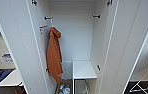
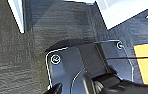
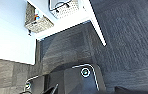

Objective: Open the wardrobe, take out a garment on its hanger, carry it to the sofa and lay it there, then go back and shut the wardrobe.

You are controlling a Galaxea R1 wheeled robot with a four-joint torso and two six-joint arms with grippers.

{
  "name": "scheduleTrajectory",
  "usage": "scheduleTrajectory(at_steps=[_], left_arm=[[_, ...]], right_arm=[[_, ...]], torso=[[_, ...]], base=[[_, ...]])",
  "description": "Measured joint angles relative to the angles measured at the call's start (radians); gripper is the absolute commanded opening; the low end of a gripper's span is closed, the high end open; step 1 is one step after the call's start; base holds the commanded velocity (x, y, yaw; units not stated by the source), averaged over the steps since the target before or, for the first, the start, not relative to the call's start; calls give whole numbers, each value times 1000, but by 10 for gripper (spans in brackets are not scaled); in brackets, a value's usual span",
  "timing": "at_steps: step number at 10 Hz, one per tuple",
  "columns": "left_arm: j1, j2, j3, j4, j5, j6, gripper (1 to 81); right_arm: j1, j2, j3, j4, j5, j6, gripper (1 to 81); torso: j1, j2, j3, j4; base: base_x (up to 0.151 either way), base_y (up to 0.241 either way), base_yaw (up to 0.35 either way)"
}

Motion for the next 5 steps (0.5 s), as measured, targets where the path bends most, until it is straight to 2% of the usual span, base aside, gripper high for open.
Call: scheduleTrajectory(at_steps=[2, 4, 5], left_arm=[[-37, -100, 106, 5, -31, 0, 811], [-60, -193, 141, 8, -134, -5, 811], [-75, -243, 142, 7, -175, -34, 811]], right_arm=[[54, -56, 43, 0, 11, 5, 811], [115, -117, 68, 0, 28, 23, 811], [151, -155, 74, 1, 37, 39, 811]], torso=[[0, 0, 0, 0], [0, 0, 0, 0], [0, 0, 0, 0]], base=[[0, 0, 0], [0, 0, 0], [0, 0, 0]])
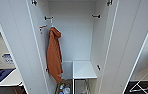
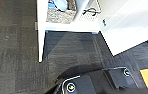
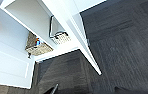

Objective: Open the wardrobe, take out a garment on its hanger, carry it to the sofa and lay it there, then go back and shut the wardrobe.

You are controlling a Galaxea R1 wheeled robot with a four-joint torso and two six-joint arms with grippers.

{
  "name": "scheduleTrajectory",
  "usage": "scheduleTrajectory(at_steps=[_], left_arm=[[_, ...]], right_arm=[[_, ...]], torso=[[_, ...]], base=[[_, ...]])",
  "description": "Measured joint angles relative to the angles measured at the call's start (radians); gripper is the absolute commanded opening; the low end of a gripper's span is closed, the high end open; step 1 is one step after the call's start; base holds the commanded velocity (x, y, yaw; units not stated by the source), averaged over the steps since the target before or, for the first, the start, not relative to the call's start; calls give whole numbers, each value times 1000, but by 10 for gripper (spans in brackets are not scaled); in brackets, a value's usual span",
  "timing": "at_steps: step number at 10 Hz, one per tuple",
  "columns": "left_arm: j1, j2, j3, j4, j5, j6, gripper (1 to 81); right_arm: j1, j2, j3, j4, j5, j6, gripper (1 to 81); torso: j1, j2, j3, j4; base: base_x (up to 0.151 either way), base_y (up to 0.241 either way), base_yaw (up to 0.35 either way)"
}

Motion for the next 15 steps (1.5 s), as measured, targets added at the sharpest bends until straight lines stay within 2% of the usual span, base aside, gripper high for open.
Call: scheduleTrajectory(at_steps=[2, 4, 8, 10, 13, 15], left_arm=[[-36, -77, 0, -2, -51, -126, 811], [-58, -99, -34, -4, -94, -282, 811], [-183, -144, -132, -3, -120, -600, 811], [-253, -152, -144, -3, -118, -706, 811], [-388, -172, -146, -3, -114, -815, 811], [-485, -190, -142, -2, -108, -886, 811]], right_arm=[[62, -56, -1, 3, 2, 48, 811], [111, -57, -26, 3, -7, 113, 811], [295, -76, -98, 3, -121, 255, 811], [411, -93, -98, 3, -189, 331, 811], [599, -134, -73, 6, -299, 453, 811], [708, -143, -50, 47, -381, 505, 811]], torso=[[0, 0, 0, 0], [0, 0, 0, 0], [0, 0, -1, 0], [1, 1, -2, 0], [2, 1, -2, 0], [2, 1, -3, 0]], base=[[0, 0, 0], [0, 0, 0], [0, 0, 0], [0, 0, 0], [0, 0, 0], [0, 0, 0]])
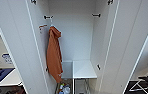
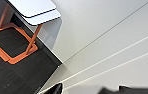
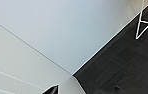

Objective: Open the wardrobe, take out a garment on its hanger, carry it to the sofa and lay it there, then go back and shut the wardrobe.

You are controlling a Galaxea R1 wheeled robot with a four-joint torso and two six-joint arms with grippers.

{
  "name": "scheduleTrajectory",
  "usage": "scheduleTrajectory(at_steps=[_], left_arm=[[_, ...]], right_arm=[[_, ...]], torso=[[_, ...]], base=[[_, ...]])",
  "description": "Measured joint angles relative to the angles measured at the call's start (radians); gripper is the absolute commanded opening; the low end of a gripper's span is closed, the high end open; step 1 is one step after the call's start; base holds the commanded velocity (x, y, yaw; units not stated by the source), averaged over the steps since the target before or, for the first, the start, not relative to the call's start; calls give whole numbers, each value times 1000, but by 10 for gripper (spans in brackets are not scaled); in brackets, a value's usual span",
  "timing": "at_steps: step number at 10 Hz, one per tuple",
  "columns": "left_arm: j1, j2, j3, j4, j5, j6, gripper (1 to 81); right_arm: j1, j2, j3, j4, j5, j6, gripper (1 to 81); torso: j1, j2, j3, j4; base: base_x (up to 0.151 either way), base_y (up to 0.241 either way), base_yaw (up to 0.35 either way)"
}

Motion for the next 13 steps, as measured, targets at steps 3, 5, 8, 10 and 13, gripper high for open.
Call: scheduleTrajectory(at_steps=[3, 5, 8, 10, 13], left_arm=[[-184, -24, 21, 10, 66, -54, 811], [-294, -22, 98, 24, 162, -73, 811], [-377, 79, 218, 33, 313, -99, 811], [-387, 164, 217, 44, 387, -106, 811], [-363, 383, 247, 86, 418, -99, 811]], right_arm=[[99, 7, 36, 88, -111, 37, 811], [102, 43, 109, 127, -137, 42, 811], [100, 92, 267, 157, -148, 44, 811], [90, 112, 333, 158, -133, 59, 811], [39, 282, 423, 156, -87, 38, 811]], torso=[[0, 0, 0, 0], [1, 0, 0, 0], [2, 2, -1, 0], [2, 2, -1, 0], [2, 2, -2, 0]], base=[[0, 0, 0], [0, 0, 0], [0, 0, 0], [0, 0, 0], [0, 0, 0]])
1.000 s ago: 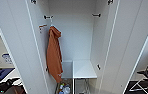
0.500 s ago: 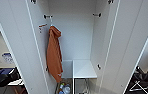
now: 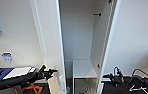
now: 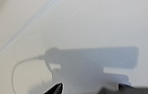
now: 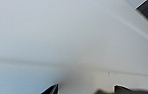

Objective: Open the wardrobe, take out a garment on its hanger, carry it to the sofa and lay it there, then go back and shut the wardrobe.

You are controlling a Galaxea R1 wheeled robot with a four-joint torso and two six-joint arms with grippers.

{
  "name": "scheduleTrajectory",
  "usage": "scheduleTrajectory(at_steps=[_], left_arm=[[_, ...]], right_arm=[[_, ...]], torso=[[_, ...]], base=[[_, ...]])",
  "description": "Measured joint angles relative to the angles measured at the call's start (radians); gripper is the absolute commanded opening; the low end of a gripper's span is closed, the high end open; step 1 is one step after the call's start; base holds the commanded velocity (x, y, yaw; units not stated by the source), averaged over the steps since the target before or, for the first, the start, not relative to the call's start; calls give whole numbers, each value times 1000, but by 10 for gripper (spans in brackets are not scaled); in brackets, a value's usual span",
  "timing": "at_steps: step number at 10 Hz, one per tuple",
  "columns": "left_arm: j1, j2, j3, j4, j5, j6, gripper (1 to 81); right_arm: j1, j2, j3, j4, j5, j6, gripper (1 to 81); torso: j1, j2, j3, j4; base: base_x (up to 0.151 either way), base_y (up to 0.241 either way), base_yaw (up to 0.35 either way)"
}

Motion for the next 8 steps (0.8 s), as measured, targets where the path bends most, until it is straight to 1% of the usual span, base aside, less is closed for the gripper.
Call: scheduleTrajectory(at_steps=[1, 2, 4, 6, 8], left_arm=[[9, 71, 34, 10, -7, 5, 811], [28, 118, 30, 17, -4, 5, 811], [114, 134, -34, 38, 20, 18, 811], [212, 151, -68, 91, 32, 20, 811], [313, 173, -108, 164, 25, 21, 811]], right_arm=[[-47, 105, 34, -9, 4, -3, 811], [-66, 148, 36, -34, 14, -3, 811], [-93, 192, -14, -98, 28, -3, 811], [-211, 249, -115, -153, 23, -4, 811], [-309, 256, -280, -223, 10, -6, 811]], torso=[[0, 0, 0, 0], [1, 0, -1, 0], [1, 1, -1, 0], [1, 1, -1, 0], [1, 1, -1, 0]], base=[[0, 0, 0], [0, 0, 0], [0, 0, 0], [0, 0, 0], [0, 0, 0]])
